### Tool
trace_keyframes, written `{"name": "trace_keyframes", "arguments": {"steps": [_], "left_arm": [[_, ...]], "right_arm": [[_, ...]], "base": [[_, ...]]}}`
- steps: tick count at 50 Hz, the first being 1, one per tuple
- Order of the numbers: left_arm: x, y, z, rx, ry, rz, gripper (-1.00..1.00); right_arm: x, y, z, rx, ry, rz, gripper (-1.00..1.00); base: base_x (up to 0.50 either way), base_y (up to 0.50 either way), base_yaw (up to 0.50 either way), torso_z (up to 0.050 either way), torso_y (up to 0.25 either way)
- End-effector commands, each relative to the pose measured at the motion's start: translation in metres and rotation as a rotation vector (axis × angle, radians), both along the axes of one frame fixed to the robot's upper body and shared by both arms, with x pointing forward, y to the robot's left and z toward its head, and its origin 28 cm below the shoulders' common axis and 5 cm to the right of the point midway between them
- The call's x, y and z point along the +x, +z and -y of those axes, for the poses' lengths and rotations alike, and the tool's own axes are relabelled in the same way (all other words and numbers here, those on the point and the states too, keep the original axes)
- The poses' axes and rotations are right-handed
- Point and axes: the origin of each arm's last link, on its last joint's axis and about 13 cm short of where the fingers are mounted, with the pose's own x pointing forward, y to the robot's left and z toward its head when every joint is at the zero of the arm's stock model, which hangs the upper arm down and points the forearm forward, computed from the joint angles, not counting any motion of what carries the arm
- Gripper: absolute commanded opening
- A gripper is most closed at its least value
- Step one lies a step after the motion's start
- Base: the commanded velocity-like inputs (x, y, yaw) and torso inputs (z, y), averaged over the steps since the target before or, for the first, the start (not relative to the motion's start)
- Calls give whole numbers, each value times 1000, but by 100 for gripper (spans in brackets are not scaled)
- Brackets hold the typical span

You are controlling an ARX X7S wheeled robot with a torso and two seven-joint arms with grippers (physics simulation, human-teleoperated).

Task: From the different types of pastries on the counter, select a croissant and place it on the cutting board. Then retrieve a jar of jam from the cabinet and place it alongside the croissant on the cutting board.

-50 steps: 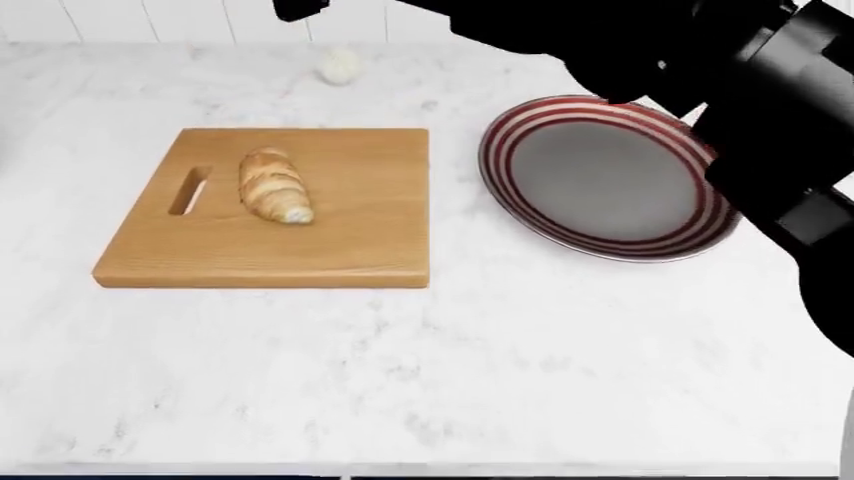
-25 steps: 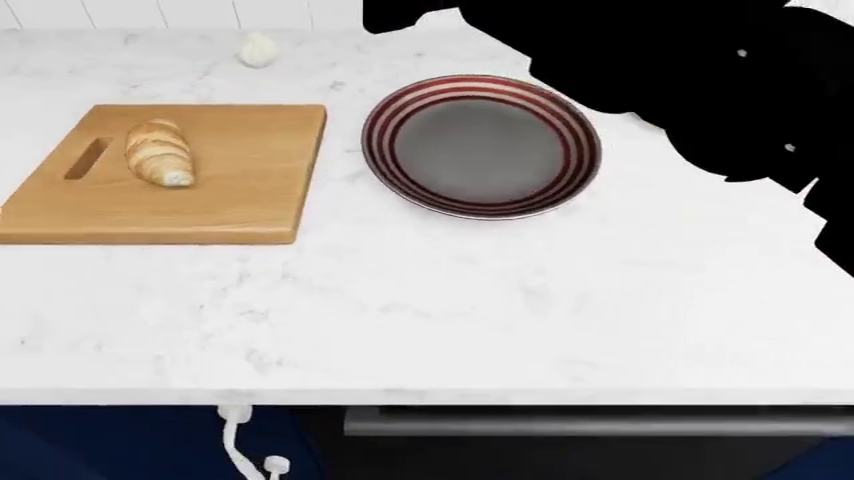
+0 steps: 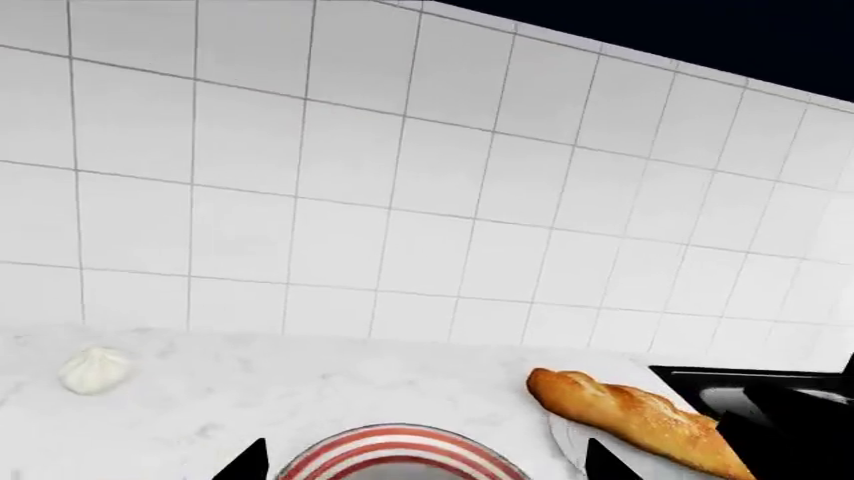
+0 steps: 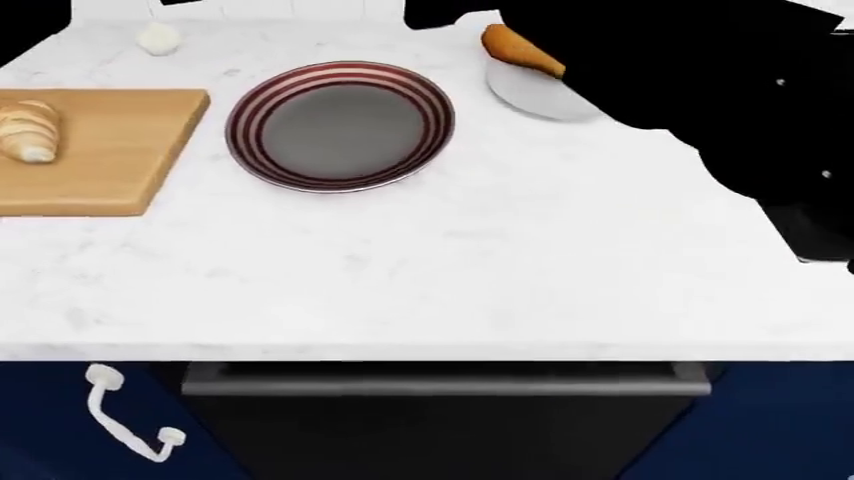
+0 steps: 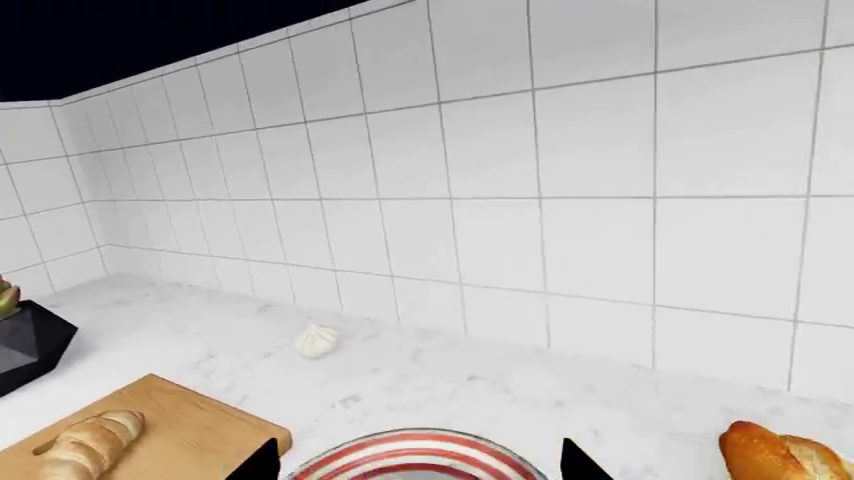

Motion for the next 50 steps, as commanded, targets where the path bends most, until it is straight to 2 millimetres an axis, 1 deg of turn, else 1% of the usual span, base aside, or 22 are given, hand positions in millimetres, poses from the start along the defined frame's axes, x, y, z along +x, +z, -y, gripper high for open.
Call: {"name": "trace_keyframes", "arguments": {"steps": [1,10,14,16,20,25,28,34,41,45,50], "left_arm": [[2,-7,1,-18,-10,-19,100],[2,-9,3,-33,-22,-19,100],[0,-9,5,-47,-33,-11,100],[-1,-9,7,-49,-40,-2,100],[0,-10,9,-50,-48,13,100],[1,-10,10,-50,-51,41,100],[1,-13,11,-23,-22,81,100],[1,-20,14,-43,-9,108,100],[4,-17,16,-68,-17,128,100],[5,-17,17,-69,-18,131,100],[7,-17,19,-75,-21,134,100]], "right_arm": [[-3,-7,2,12,-22,10,100],[-18,-17,3,28,-41,16,100],[-30,-22,4,45,-73,42,100],[-39,-28,2,64,-85,51,100],[-57,-49,0,102,-127,73,100],[-76,-69,5,84,-219,98,100],[-84,-78,8,78,-260,104,100],[-87,-96,14,92,-332,72,100],[-74,-118,22,79,-432,44,100],[-69,-127,27,67,-468,35,100],[-67,-132,30,61,-487,29,100]], "base": [[-121,-500,0,0,0],[-119,-500,0,0,0],[-124,-500,0,0,0],[-121,-500,0,0,0],[-119,-488,0,0,0],[-120,-430,0,0,0],[-121,-431,0,0,-5],[-119,-431,0,0,0],[-114,-432,0,0,0],[-110,-434,0,0,0],[-97,-439,0,0,0]]}}
